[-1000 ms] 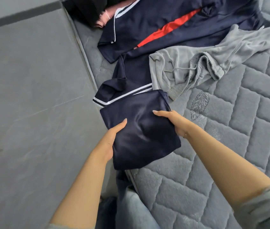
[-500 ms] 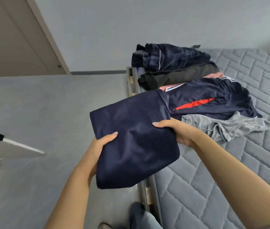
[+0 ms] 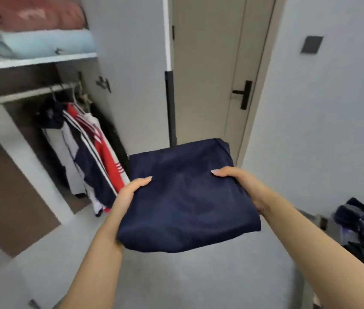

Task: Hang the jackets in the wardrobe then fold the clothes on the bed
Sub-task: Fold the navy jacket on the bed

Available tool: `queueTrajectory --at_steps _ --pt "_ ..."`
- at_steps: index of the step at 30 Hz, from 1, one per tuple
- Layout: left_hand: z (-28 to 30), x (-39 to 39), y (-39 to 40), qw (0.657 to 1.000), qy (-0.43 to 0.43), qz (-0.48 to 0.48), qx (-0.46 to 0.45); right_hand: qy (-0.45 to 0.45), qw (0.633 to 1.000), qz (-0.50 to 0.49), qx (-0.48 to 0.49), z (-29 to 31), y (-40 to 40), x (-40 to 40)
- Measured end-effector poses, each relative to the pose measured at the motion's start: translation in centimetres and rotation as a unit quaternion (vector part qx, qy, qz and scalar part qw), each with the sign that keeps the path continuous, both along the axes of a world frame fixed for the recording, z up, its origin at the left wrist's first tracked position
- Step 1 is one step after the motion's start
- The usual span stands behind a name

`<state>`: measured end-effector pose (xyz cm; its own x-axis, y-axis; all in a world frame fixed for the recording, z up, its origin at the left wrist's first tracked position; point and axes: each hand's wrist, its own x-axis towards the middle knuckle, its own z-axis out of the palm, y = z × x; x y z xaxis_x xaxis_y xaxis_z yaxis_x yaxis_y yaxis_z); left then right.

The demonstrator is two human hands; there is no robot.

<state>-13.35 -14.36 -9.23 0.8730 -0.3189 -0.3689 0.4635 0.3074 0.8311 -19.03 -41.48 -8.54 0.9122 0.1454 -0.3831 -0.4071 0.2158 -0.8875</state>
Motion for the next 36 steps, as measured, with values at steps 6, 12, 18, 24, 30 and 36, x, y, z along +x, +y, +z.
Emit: queueTrajectory --at_steps 6,12,18,24,30,36 --pt "6.5 6.4 8.1 0.991 -0.057 0.122 -0.004 -0.085 0.988 0.116 -0.05 7.3 7.3 13.3" --pt "15.1 12.1 11.6 0.96 -0.144 0.237 0.047 -0.194 0.96 0.197 -0.048 14.3 11.9 25.4" --pt "23.3 18.6 14.4 0.919 -0.204 0.328 0.083 -0.241 0.935 0.255 -0.046 21.9 16.4 36.0" --pt "30.3 27.3 18.2 0.886 -0.28 0.356 0.099 -0.331 0.913 0.221 -0.085 30.4 21.6 46.1" --pt "38.8 37.8 22.1 0.86 -0.376 0.327 0.11 -0.398 0.894 0.186 -0.093 39.9 25.0 55.6" --pt "46.0 48.1 23.6 0.849 -0.405 0.314 0.128 -0.484 0.858 0.1 -0.14 47.0 26.4 64.1"
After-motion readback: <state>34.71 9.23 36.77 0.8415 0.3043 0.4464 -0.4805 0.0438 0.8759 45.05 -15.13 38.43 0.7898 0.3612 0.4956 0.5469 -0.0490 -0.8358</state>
